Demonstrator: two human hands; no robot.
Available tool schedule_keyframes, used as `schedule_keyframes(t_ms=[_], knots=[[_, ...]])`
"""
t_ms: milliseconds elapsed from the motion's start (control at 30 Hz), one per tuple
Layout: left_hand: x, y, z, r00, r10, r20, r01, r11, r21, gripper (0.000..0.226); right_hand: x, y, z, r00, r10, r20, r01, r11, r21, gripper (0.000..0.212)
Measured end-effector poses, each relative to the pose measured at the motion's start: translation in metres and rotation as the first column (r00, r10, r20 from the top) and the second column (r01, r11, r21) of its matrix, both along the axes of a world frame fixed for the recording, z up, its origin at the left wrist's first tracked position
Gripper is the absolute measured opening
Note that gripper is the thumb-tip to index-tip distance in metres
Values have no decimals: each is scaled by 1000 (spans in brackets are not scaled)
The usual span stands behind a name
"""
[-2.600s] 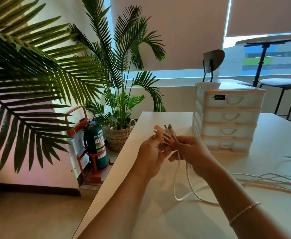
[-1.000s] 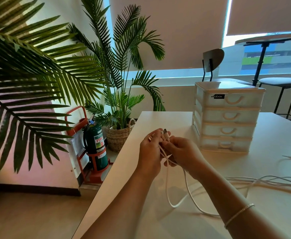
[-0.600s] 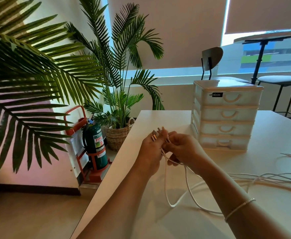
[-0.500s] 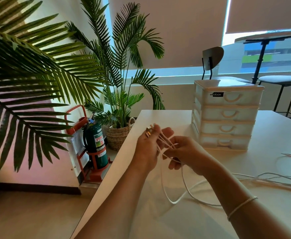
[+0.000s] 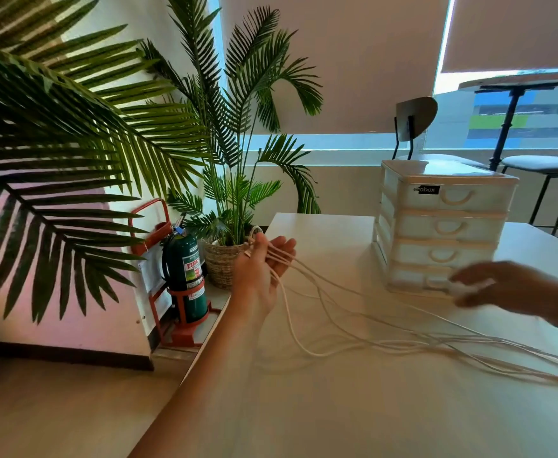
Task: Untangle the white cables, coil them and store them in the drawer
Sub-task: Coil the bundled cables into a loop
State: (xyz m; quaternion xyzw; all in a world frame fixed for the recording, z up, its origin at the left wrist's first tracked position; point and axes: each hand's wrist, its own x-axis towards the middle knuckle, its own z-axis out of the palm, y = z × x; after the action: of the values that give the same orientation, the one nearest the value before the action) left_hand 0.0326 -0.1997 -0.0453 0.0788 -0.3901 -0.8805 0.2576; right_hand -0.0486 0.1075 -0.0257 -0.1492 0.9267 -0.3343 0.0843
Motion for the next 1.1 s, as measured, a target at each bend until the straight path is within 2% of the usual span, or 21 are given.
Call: schedule_keyframes(t_ms=[33, 67, 133, 200, 233, 300, 400, 467, 633, 800, 900, 1000, 1100], knots=[[-1, 6, 0, 1000, -29, -4, 29, 999, -35, 28, 9, -26, 13, 995, 13, -103, -33, 981, -192, 25], [-2, 11, 1, 998, -59, -7, 58, 996, -65, 28, 20, -58, 24, 991, 46, -129, -84, 948, -308, 20], [1, 17, 3, 995, -102, -9, 101, 990, -98, 23, 38, -110, 28, 967, 187, -175, -238, 906, -350, 11], [4, 19, 3, 993, -119, -5, 118, 987, -108, 21, 48, -152, 19, 961, 244, -129, -273, 913, -303, 3], [4, 18, 2, 993, -122, 4, 122, 985, -122, 22, 53, -166, 17, 961, 258, -98, -276, 905, -325, 8], [6, 16, 1, 992, -123, 19, 124, 982, -145, 23, 58, -181, 13, 963, 268, -10, -247, 871, -425, 15], [6, 16, 0, 992, -124, 23, 126, 980, -155, 18, 58, -181, 7, 950, 284, 127, -173, 823, -541, 8], [6, 17, 0, 993, -119, 20, 120, 975, -187, 17, 58, -178, 6, 942, 295, 162, -153, 804, -575, 5], [7, 18, 2, 992, -123, 15, 123, 971, -203, 17, 58, -181, -2, 950, 292, 110, -185, 810, -557, 14], [7, 19, -1, 992, -108, 65, 121, 963, -241, 27, 61, -183, -11, 918, 387, 92, -276, 786, -554, 14], [8, 21, -2, 989, -116, 89, 135, 957, -255, 33, 67, -185, -10, 939, 338, 63, -259, 817, -516, 19], [8, 20, 1, 993, -118, 19, 120, 982, -148, 26, 64, -177, -7, 950, 310, 31, -274, 878, -392, 20], [6, 26, 1, 993, -116, -1, 116, 989, -96, 21, 57, -158, 0, 942, 334, -3, -330, 930, -161, 20]])
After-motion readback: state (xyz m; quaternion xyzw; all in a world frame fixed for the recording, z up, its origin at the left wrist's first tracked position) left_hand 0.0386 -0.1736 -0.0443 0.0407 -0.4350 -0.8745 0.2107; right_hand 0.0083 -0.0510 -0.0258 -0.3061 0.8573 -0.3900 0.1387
